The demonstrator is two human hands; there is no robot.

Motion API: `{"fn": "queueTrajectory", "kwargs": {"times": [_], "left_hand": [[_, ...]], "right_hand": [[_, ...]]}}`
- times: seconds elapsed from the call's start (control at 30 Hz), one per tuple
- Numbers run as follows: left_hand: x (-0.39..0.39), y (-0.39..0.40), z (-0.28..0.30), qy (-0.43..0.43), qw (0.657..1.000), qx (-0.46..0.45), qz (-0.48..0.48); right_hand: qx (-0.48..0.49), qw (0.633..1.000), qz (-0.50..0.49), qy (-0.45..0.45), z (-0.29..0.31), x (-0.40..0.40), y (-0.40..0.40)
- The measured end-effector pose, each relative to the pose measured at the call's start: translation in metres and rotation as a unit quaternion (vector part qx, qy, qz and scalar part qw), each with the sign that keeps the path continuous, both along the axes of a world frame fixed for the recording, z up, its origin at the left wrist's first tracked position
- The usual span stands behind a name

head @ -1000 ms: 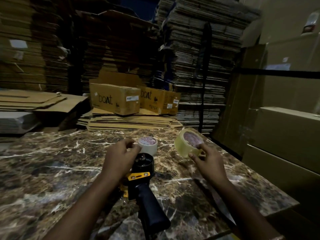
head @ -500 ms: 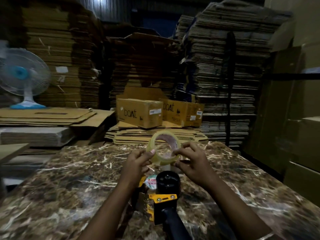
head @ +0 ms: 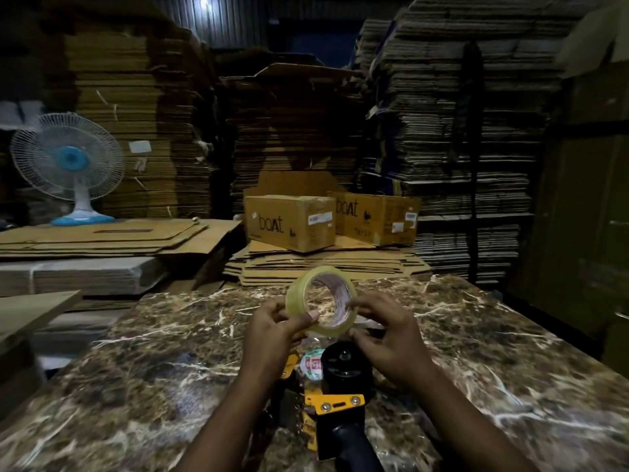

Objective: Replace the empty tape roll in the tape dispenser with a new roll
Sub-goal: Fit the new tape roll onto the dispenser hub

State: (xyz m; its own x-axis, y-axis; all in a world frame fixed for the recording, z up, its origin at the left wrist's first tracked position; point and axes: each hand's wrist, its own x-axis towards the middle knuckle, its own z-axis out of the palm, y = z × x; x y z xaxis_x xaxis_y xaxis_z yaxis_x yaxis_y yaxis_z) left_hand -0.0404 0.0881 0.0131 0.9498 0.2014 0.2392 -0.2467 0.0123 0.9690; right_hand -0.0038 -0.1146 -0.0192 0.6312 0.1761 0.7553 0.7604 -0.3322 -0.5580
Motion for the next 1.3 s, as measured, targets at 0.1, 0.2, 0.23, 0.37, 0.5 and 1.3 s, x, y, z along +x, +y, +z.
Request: {"fn": "queueTrajectory", "kwargs": {"times": [0.1, 0.2, 0.23, 0.37, 0.5, 1.3], "left_hand": [[-0.003, -0.003, 0.002, 0.002, 1.0, -0.012, -0.011], [-0.007, -0.008, 0.005, 0.013, 0.997, -0.043, -0.067], [-0.005, -0.009, 0.003, 0.017, 0.996, -0.041, -0.079], [-0.005, -0.012, -0.002, 0.016, 0.992, 0.088, -0.093], [-0.011, -0.015, -0.002, -0.022, 0.991, 0.134, -0.018], [-0.016, -0.012, -0.008, -0.219, 0.932, 0.285, 0.04]], "right_hand": [[0.132, 0.984, 0.029, 0.118, 0.005, -0.011, 0.008], [0.199, 0.953, 0.089, 0.209, 0.013, -0.017, 0.016], [0.21, 0.948, 0.097, 0.221, 0.015, -0.019, 0.018], [0.264, 0.934, 0.08, 0.228, 0.022, -0.02, 0.02], [0.278, 0.94, 0.04, 0.194, 0.027, -0.018, 0.01], [0.357, 0.881, 0.007, 0.31, 0.027, -0.01, 0.01]]}}
